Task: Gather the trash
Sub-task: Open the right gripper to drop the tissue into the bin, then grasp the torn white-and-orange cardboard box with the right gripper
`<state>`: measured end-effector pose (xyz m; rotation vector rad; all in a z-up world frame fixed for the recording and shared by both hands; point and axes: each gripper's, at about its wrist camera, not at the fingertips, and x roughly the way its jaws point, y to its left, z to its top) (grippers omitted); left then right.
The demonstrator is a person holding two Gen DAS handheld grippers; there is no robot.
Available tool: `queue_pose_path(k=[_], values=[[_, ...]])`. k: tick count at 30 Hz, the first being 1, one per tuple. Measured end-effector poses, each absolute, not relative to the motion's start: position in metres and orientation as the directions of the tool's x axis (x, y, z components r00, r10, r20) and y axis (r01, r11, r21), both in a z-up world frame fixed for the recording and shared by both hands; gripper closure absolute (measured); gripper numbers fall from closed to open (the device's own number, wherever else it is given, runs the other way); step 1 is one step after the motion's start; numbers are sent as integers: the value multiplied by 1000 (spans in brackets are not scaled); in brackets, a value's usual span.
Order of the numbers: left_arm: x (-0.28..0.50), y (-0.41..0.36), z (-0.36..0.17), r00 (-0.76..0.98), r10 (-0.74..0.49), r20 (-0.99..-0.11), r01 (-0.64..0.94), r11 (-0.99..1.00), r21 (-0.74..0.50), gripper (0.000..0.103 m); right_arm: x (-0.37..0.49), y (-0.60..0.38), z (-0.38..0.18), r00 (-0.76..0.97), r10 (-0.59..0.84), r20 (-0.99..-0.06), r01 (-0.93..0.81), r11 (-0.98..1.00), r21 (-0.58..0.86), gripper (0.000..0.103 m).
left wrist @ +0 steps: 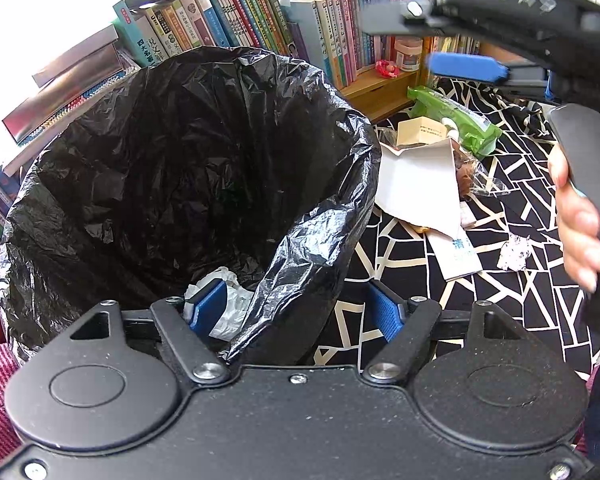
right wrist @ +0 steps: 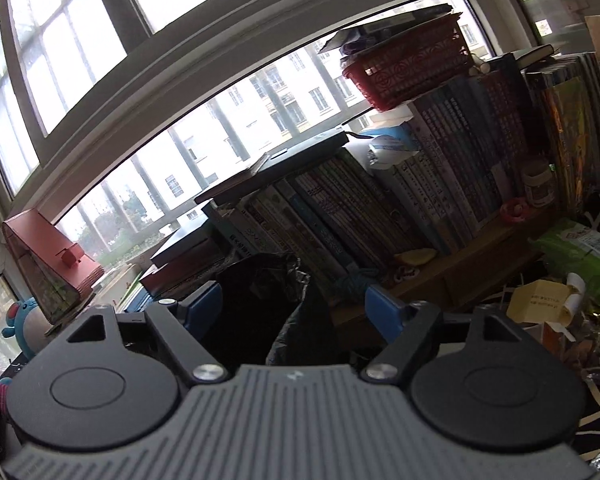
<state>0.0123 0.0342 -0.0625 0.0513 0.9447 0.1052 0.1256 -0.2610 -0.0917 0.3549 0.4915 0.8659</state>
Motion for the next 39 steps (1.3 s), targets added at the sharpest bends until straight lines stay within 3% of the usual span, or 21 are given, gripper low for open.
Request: queue_pose_path(k=[6, 11, 17, 26, 32, 39], values=[[12, 34, -63, 581, 111, -806, -67, 994, 89, 25, 147, -271, -114, 689, 573, -444, -441, 818, 371, 14], [13, 33, -63, 580, 107, -808, -65, 994, 85, 22, 169, -276, -150, 665, 467, -583, -304, 882, 360, 14], [13, 33, -63, 578, 98, -810, -63, 995, 76, 22, 186, -278, -190, 628, 400, -667, -216, 914, 344, 15], [13, 35, -63, 577, 95, -811, -65, 995, 70, 22, 201, -270, -242, 584, 291, -757, -124, 954, 271, 59], [13, 35, -63, 577, 95, -811, -65, 995, 71, 22, 205, -280, -253, 567, 268, -779, -46, 954, 295, 91], [13, 35, -63, 579, 101, -809, -63, 995, 79, 22, 193, -280, -223, 668, 316, -674, -100, 935, 339, 96]])
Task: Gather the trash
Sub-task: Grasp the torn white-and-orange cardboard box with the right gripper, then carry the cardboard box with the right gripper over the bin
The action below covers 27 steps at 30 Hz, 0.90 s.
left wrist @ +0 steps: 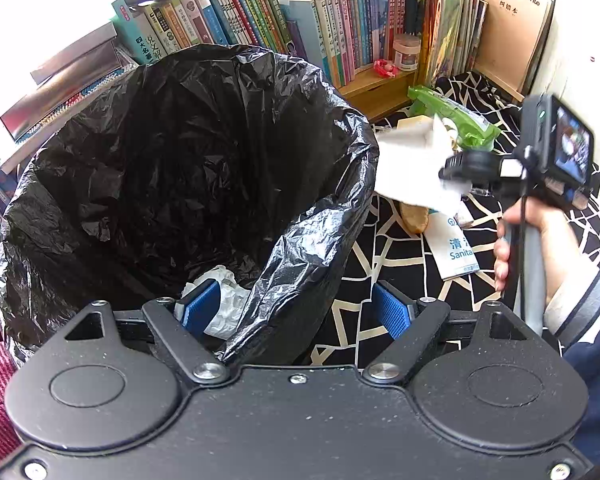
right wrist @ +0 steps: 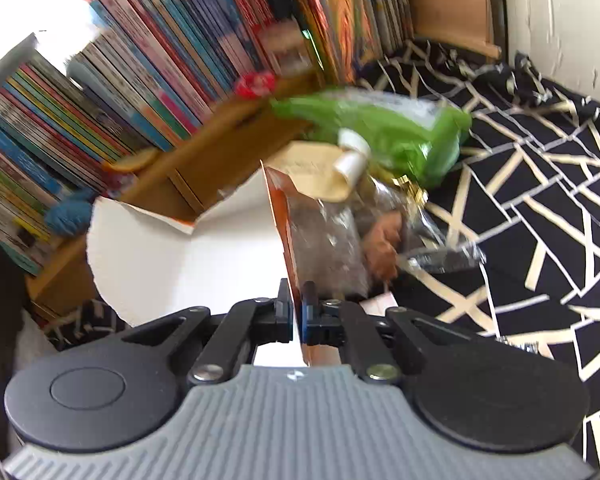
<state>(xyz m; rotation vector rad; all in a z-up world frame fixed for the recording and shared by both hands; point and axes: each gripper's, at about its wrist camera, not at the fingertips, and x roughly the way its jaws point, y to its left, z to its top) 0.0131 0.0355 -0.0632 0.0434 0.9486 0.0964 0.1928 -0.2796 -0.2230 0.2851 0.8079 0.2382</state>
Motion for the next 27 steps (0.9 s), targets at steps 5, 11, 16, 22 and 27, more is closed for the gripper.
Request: queue_pose_path(k=[5, 11, 16, 22, 27], values=[[13, 35, -64, 579, 103, -809, -64, 995, 81, 22, 185, -279, -192, 722, 355, -594, -136, 914, 381, 99], [12, 34, -64, 581, 108, -807, -63, 994, 88, 22, 178, -286, -161, 750, 423, -508, -171, 867, 469, 100], [12, 33, -64, 582, 113, -805, -63, 994, 94, 22, 169, -288, -137, 754, 504, -421, -244, 810, 534, 100], [12, 33, -65, 582, 115, -805, -61, 993, 98, 22, 150, -272, -100, 722, 610, -326, -377, 742, 554, 100], [12, 34, -65, 581, 114, -806, -63, 993, 95, 22, 130, -258, -66, 658, 712, -245, -515, 663, 543, 100]])
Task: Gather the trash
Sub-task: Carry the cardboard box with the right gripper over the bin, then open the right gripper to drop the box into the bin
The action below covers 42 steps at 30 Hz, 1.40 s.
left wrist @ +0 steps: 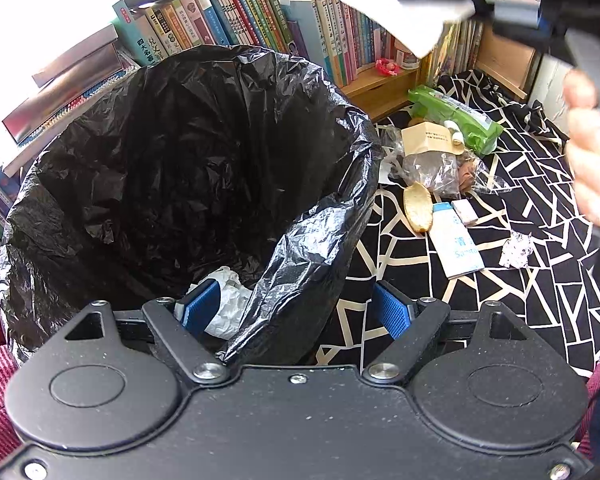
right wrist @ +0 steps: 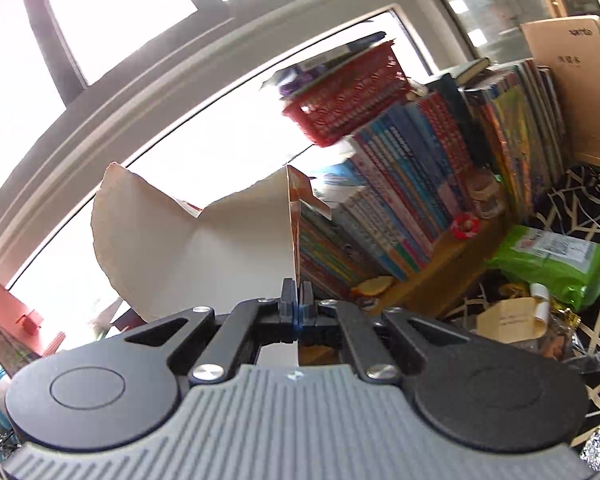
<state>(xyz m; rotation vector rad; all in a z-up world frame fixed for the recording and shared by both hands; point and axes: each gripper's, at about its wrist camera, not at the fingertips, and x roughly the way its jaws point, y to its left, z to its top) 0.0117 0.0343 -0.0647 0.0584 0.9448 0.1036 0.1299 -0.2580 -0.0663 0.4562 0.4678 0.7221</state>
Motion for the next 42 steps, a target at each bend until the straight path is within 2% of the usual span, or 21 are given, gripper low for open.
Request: queue_pose_path(k=[5, 10, 17, 28, 42], values=[[12, 35, -65, 582, 114, -806, -63, 994, 95, 22, 112, -242, -48, 572, 794, -204, -634, 586, 505, 100], [12, 35, -65, 582, 114, -805, -63, 993, 95, 22, 102, -223, -53, 473, 855, -213, -707, 513, 487, 99], [12, 36, -65, 582, 114, -805, -63, 993, 95, 21, 96, -207, -70, 392, 883, -259, -740, 470, 482, 98], [12, 35, -65, 582, 114, -805, -63, 993, 96, 22, 98, -206, -77, 378, 880, -288, -731, 475, 491, 97], [12, 35, -65, 582, 114, -805, -62, 994, 95, 21, 99, -207, -77, 387, 876, -287, -720, 481, 499, 67]])
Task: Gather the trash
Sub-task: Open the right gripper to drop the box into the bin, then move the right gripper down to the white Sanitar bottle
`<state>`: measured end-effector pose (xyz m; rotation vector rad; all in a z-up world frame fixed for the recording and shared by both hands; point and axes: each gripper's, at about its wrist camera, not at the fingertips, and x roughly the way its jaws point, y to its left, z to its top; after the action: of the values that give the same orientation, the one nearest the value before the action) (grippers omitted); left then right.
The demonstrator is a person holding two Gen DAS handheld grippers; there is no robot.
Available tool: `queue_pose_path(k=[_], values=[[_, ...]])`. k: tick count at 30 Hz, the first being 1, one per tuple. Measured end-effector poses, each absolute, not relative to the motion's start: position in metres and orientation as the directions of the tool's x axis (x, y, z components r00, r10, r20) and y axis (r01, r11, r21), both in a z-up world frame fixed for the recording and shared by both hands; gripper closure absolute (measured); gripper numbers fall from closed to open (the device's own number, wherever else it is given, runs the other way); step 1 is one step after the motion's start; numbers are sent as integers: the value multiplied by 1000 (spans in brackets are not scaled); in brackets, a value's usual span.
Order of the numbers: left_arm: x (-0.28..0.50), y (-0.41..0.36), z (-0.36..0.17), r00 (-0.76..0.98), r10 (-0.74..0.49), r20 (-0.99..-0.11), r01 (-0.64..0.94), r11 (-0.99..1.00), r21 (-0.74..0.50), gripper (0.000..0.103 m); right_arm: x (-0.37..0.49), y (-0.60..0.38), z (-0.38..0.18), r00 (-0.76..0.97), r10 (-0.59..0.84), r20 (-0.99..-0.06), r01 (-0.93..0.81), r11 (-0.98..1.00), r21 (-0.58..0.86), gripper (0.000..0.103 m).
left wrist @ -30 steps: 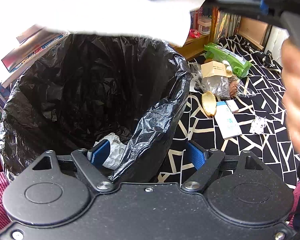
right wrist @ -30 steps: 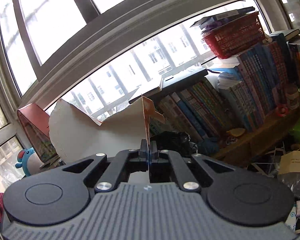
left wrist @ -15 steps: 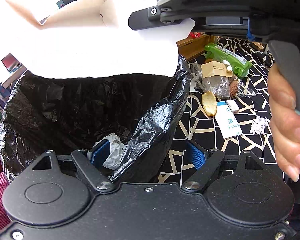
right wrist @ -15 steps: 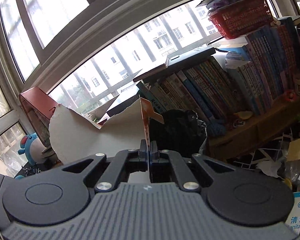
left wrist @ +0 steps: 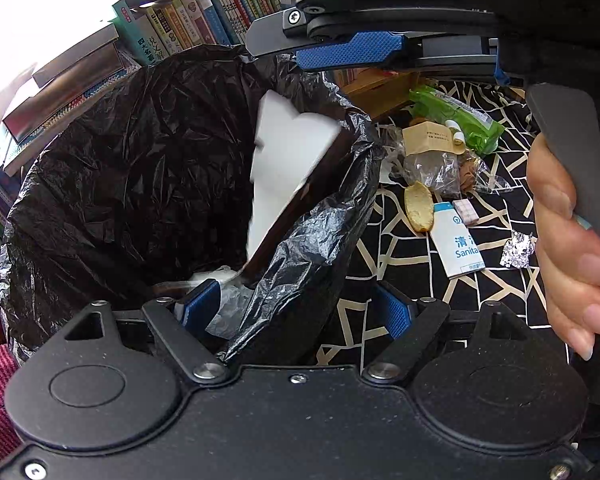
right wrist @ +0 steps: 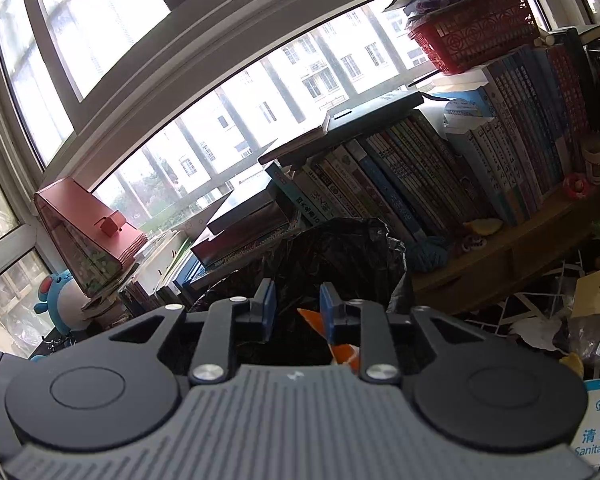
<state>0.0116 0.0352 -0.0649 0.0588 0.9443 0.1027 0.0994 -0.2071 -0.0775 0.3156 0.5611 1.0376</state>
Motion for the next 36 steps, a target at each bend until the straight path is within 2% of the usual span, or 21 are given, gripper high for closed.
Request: queue_pose_path(k=[4, 9, 18, 27, 36], values=[[11, 36, -65, 581, 114, -806, -63, 993, 95, 21, 100, -209, -77, 394, 874, -284, -715, 486, 503, 59], [11, 37, -65, 581, 114, -806, -63, 993, 95, 21, 102, -214, -77, 424, 861, -281, -704, 509, 495, 45], [11, 37, -65, 581, 115, -806, -63, 993, 96, 21, 110, -237, -78, 533, 792, -298, -649, 608, 456, 34], [11, 34, -64, 582, 122, -804, -65, 993, 103, 21, 133, -258, -91, 640, 670, -376, -509, 737, 445, 32], [11, 34, -64, 585, 119, -802, -66, 993, 99, 24, 155, -266, -115, 674, 558, -485, -363, 821, 440, 32]])
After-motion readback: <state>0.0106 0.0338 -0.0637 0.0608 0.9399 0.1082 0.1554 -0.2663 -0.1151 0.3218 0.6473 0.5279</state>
